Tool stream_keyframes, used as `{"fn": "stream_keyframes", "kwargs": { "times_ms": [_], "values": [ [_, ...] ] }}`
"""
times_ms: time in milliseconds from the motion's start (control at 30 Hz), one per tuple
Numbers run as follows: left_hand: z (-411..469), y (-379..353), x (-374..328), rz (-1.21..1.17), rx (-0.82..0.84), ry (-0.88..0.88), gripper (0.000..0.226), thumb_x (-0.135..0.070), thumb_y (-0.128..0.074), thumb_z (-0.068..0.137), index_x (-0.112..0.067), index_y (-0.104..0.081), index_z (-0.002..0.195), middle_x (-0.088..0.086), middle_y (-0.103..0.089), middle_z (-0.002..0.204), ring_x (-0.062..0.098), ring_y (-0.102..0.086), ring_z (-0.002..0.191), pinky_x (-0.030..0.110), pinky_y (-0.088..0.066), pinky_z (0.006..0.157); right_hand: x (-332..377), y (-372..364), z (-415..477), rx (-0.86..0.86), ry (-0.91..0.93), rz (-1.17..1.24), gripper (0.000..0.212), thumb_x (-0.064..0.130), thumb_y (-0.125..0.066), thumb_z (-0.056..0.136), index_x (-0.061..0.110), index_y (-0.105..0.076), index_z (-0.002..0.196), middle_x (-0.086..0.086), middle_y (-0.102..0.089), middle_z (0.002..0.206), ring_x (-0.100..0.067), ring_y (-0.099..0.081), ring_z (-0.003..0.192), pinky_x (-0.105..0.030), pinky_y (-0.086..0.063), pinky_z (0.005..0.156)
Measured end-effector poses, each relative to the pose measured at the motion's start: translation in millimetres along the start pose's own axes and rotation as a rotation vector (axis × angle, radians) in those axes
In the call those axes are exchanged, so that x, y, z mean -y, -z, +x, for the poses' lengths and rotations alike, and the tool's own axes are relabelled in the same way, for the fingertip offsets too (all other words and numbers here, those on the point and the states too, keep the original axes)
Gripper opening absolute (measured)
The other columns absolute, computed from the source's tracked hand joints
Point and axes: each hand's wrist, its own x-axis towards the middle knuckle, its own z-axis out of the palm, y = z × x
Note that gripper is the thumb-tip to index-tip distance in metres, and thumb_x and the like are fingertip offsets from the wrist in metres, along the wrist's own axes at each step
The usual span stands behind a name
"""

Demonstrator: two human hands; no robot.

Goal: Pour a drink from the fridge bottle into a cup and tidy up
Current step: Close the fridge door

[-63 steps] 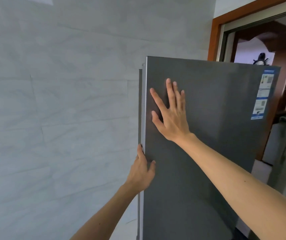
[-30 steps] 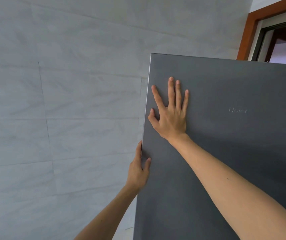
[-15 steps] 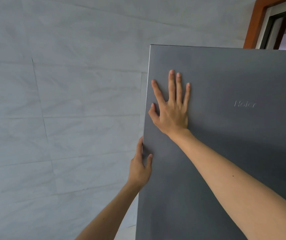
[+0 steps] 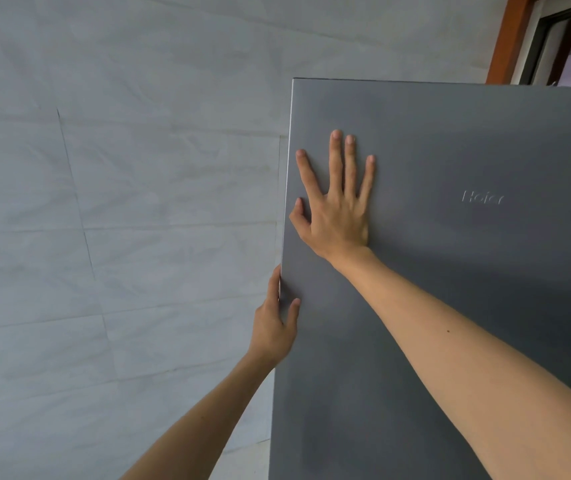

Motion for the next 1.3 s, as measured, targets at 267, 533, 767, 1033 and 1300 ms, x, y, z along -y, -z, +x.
{"fn": "stream_keyframes", "kwargs": {
  "times_ms": [267,533,767,1033,1300],
  "values": [
    [5.8,47.3,-0.7,0.156,0.35,-0.044,0.071,-0.022,-0.053,0.102,-0.04,-0.009,0.154,-0.006,-0.051,0.141,0.024,-0.057,0.127,0.014,-0.049,0.088,3.7,10.0,0.6,0.133,-0.018,0.004,0.071,0.034,-0.047,0.088,0.022,-0.026,0.156,-0.029,-0.015,0.159,-0.044,-0.012,0.149,-0.063,-0.007,0.118],
    [-31.3,140.5,24.0,0.76,0.433,0.031,0.063,-0.041,-0.05,0.1,-0.017,-0.024,0.152,0.015,-0.057,0.133,0.032,-0.053,0.124,0.037,-0.044,0.097,62.3,33.1,-55.3,0.518,0.243,0.198,0.065,0.025,-0.046,0.09,0.011,-0.03,0.152,-0.025,-0.03,0.154,-0.04,-0.033,0.141,-0.063,-0.014,0.116],
    [-84.9,221.1,35.7,1.035,0.421,0.26,0.073,-0.055,-0.046,0.097,-0.015,-0.018,0.151,0.016,-0.051,0.13,0.038,-0.056,0.118,0.045,-0.047,0.096,134.4,65.8,-97.1,1.179,0.314,0.434,0.071,0.042,-0.039,0.101,0.021,0.001,0.156,-0.014,-0.025,0.155,-0.037,-0.042,0.128,-0.048,-0.044,0.096],
    [-164.7,315.7,22.1,1.116,0.341,0.357,0.069,-0.056,-0.046,0.096,-0.011,-0.026,0.146,0.016,-0.052,0.128,0.037,-0.056,0.116,0.045,-0.049,0.092,229.3,118.8,-108.2,1.27,0.45,0.446,0.073,0.053,-0.043,0.098,0.019,-0.011,0.154,-0.013,-0.03,0.154,-0.035,-0.041,0.132,-0.047,-0.041,0.097],
    [-253.5,423.9,-5.5,1.191,0.219,0.447,0.063,-0.055,-0.046,0.097,-0.011,-0.036,0.141,0.015,-0.053,0.13,0.035,-0.056,0.118,0.042,-0.046,0.093,321.1,194.0,-101.8,1.232,0.551,0.493,0.079,0.06,-0.042,0.096,0.021,-0.007,0.155,-0.011,-0.031,0.155,-0.033,-0.038,0.135,-0.05,-0.038,0.103]
  ]
}}
